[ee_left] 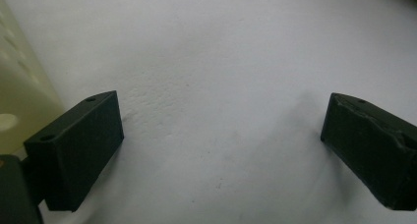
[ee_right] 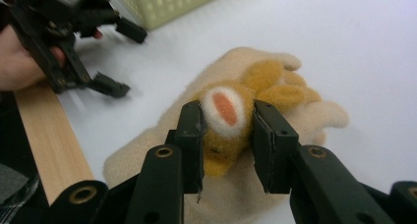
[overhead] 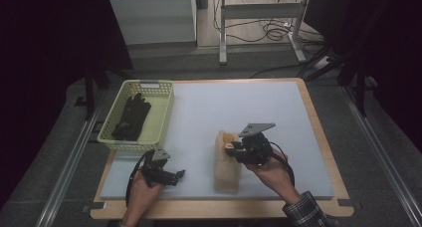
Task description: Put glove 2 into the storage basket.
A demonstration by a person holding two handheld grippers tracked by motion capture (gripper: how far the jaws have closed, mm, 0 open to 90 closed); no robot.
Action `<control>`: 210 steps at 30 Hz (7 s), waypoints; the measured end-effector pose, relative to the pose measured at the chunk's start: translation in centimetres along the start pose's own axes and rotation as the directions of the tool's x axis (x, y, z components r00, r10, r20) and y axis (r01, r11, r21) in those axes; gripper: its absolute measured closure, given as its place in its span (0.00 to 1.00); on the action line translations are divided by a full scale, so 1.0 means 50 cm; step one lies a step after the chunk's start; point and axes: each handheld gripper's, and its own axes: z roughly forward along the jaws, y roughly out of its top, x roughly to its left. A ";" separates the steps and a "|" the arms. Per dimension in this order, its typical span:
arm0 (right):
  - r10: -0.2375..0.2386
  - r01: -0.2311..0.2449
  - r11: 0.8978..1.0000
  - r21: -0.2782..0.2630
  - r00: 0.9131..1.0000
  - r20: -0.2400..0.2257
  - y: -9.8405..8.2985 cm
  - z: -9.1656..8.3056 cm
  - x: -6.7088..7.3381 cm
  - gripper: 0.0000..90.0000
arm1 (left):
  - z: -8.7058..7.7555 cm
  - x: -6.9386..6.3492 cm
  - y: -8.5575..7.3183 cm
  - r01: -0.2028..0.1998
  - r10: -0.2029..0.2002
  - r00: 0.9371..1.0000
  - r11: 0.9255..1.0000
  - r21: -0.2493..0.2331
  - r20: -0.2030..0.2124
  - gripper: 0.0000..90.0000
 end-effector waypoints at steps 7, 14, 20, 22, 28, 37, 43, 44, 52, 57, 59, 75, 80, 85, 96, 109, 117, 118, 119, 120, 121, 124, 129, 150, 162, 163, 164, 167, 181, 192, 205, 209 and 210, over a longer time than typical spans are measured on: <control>0.053 -0.051 0.997 0.051 0.997 -0.048 -0.056 0.054 -0.002 0.73 | 0.000 0.000 0.000 0.001 -0.001 1.000 1.000 -0.001 -0.001 0.03; 0.044 -0.043 0.996 0.077 0.999 -0.012 -0.089 0.082 0.014 0.63 | 0.000 0.000 0.000 0.000 0.000 1.000 1.000 0.000 -0.001 0.03; 0.018 -0.015 0.999 0.049 0.999 -0.049 -0.092 0.068 0.005 0.51 | 0.000 0.000 0.000 -0.003 0.003 1.000 1.000 0.002 -0.001 0.03; 0.003 -0.002 1.000 0.029 0.999 -0.038 -0.092 0.052 0.000 0.51 | 0.000 0.000 0.000 -0.003 0.003 1.000 1.000 0.002 -0.001 0.03; 0.013 -0.013 1.000 -0.011 1.000 0.002 -0.116 0.008 -0.030 0.55 | 0.000 0.000 0.000 -0.003 0.003 1.000 1.000 0.002 -0.001 0.03; 0.012 -0.012 1.000 -0.002 1.000 -0.028 -0.184 -0.003 -0.035 0.91 | -0.001 0.000 0.000 -0.002 0.002 1.000 1.000 -0.001 -0.002 0.03; -0.010 0.010 1.000 0.002 0.996 -0.089 -0.207 0.010 -0.008 0.97 | 0.000 0.000 0.000 -0.002 0.002 1.000 1.000 -0.001 -0.002 0.03; -0.014 0.014 1.000 0.005 0.996 -0.093 -0.208 0.012 -0.005 0.97 | 0.000 0.000 0.000 -0.002 0.002 1.000 1.000 -0.001 -0.002 0.03; -0.029 0.032 0.999 0.021 0.994 -0.107 -0.220 0.032 0.010 0.98 | 0.000 0.000 0.000 -0.002 0.002 1.000 1.000 0.000 -0.001 0.03; -0.015 0.017 1.000 0.017 0.992 -0.123 -0.225 0.043 0.013 0.98 | 0.000 0.000 0.000 0.003 -0.003 1.000 1.000 -0.001 0.001 0.03; -0.017 0.019 1.000 0.017 0.992 -0.125 -0.222 0.048 0.016 0.98 | -0.001 0.001 0.000 0.001 -0.001 1.000 1.000 -0.001 0.003 0.03; -0.042 0.043 0.999 0.003 0.993 -0.115 -0.153 0.138 0.051 0.98 | -0.023 0.031 -0.021 0.027 -0.027 0.999 1.000 0.002 -0.022 0.04; -0.056 0.057 0.998 0.003 0.994 -0.089 -0.127 0.168 0.056 0.98 | -0.023 0.032 -0.022 0.024 -0.024 0.999 1.000 0.007 -0.025 0.04; -0.052 0.053 0.999 0.007 0.994 -0.098 -0.122 0.170 0.054 0.91 | -0.023 0.031 -0.022 0.024 -0.023 0.999 1.000 0.010 -0.026 0.03; -0.005 0.006 1.000 -0.009 0.998 0.065 -0.162 0.074 -0.038 0.73 | -0.022 0.031 -0.022 0.026 -0.026 0.999 1.000 0.005 -0.026 0.03; 0.108 -0.105 0.994 -0.024 0.965 0.238 -0.225 -0.009 -0.155 0.40 | -0.022 0.031 -0.023 0.026 -0.026 0.999 1.000 0.005 -0.025 0.03; 0.144 -0.145 0.989 -0.020 0.937 0.318 -0.253 -0.032 -0.196 0.28 | -0.022 0.032 -0.023 0.027 -0.027 0.999 1.000 0.005 -0.024 0.03; 0.144 -0.145 0.989 -0.020 0.936 0.321 -0.256 -0.031 -0.199 0.27 | -0.022 0.032 -0.023 0.027 -0.026 0.999 1.000 0.005 -0.024 0.03; 0.145 -0.148 0.989 -0.016 0.936 0.320 -0.259 -0.029 -0.201 0.26 | -0.022 0.032 -0.023 0.027 -0.027 0.999 1.000 0.005 -0.024 0.03; 0.150 -0.153 0.988 -0.016 0.938 0.313 -0.261 -0.029 -0.203 0.26 | -0.022 0.032 -0.023 0.027 -0.027 0.999 1.000 0.005 -0.023 0.03; 0.151 -0.154 0.988 -0.016 0.938 0.310 -0.261 -0.030 -0.203 0.25 | -0.022 0.032 -0.023 0.027 -0.027 0.999 1.000 0.005 -0.023 0.03; 0.143 -0.147 0.989 -0.011 0.939 0.314 -0.261 -0.028 -0.202 0.24 | -0.022 0.032 -0.023 0.027 -0.027 0.999 1.000 0.005 -0.023 0.03; 0.142 -0.145 0.989 -0.013 0.938 0.316 -0.262 -0.027 -0.201 0.24 | -0.023 0.030 -0.022 0.022 -0.022 0.999 1.000 0.004 -0.026 0.04; 0.139 -0.142 0.990 -0.014 0.937 0.322 -0.262 -0.026 -0.200 0.23 | -0.023 -0.048 0.126 -0.081 0.076 0.986 0.996 0.027 0.148 0.00; 0.138 -0.141 0.990 -0.014 0.937 0.322 -0.262 -0.027 -0.200 0.23 | 0.101 -0.104 0.199 -0.142 0.120 0.979 0.981 0.131 0.164 0.00; 0.138 -0.141 0.990 -0.014 0.937 0.322 -0.262 -0.027 -0.200 0.23 | 0.111 -0.107 0.201 -0.148 0.125 0.979 0.979 0.142 0.162 0.00; 0.138 -0.141 0.990 -0.014 0.937 0.322 -0.262 -0.027 -0.200 0.23 | 0.120 -0.110 0.203 -0.154 0.130 0.979 0.976 0.151 0.157 0.00; 0.138 -0.141 0.990 -0.014 0.937 0.322 -0.262 -0.027 -0.200 0.23 | 0.141 -0.119 0.204 -0.180 0.152 0.976 0.967 0.183 0.157 0.01; 0.136 -0.140 0.990 -0.012 0.937 0.323 -0.262 -0.027 -0.200 0.23 | 0.115 -0.128 0.210 -0.152 0.123 0.982 0.966 0.210 0.144 0.66; 0.137 -0.140 0.990 -0.013 0.936 0.323 -0.262 -0.026 -0.200 0.23 | 0.071 -0.080 0.237 -0.076 0.057 0.992 0.983 0.165 0.117 0.69; 0.138 -0.141 0.990 -0.012 0.936 0.323 -0.262 -0.027 -0.200 0.23 | -0.027 0.032 0.292 0.022 -0.023 1.000 0.992 0.121 0.014 0.67; 0.137 -0.141 0.990 -0.012 0.936 0.324 -0.262 -0.027 -0.200 0.23 | -0.063 0.077 0.305 0.061 -0.056 0.997 0.992 0.110 -0.043 0.67; 0.137 -0.141 0.990 -0.012 0.936 0.324 -0.262 -0.027 -0.200 0.23 | -0.072 0.089 0.308 0.072 -0.065 0.996 0.992 0.107 -0.060 0.67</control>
